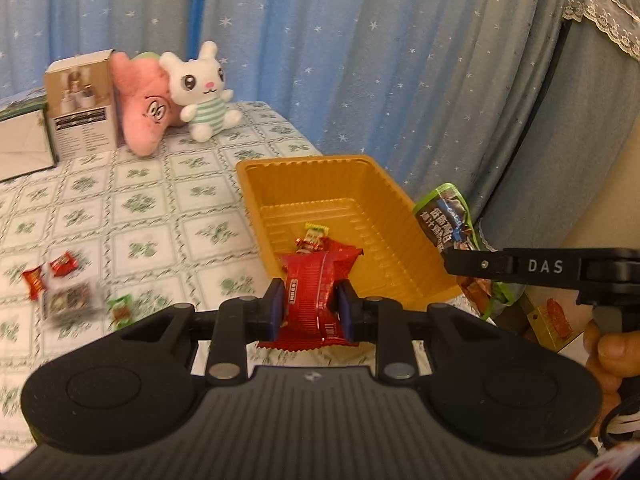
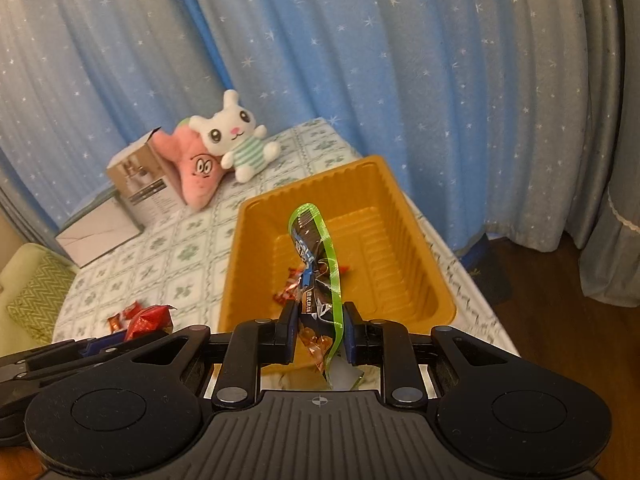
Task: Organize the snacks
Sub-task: 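Carry the red packet and green-edged snack bar over the orange tray, then open the left tool to drop the red packet while the right tool releases the snack bar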
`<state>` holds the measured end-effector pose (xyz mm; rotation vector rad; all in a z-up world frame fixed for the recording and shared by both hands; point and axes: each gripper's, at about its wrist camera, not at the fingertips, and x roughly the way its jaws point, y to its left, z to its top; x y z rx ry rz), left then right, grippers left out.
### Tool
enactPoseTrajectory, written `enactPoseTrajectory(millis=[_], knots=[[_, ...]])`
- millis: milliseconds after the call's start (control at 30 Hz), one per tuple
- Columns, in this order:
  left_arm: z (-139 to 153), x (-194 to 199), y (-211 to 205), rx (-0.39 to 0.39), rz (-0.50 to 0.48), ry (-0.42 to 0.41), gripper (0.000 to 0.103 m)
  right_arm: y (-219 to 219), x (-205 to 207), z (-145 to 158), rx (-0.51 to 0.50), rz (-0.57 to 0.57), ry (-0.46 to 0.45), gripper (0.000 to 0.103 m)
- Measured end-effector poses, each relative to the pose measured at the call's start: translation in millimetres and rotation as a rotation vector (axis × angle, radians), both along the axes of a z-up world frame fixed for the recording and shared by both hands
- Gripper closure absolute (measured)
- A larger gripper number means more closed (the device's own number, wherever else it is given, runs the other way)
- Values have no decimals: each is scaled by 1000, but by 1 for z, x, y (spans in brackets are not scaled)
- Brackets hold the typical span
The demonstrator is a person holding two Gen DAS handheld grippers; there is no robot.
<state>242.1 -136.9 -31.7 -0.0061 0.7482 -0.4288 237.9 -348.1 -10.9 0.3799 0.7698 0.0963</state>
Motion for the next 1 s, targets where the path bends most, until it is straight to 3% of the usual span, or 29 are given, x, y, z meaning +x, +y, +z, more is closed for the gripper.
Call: enactPoseTrajectory(millis=[333,733,833,1000], knots=[[-16,38,-28,1,-50,6,78,-12,38,-11,-15,-14,14,80],[-33,56,-46,16,-88,30,77,-18,49,-21,-6,-35,33,80],[-34,58,-47,34,-87,33,58,-19,49,-22,-6,-39,35,80],[-30,50,-31,9,-56,26,55,-19,48,-22,-6,-41,34,80]])
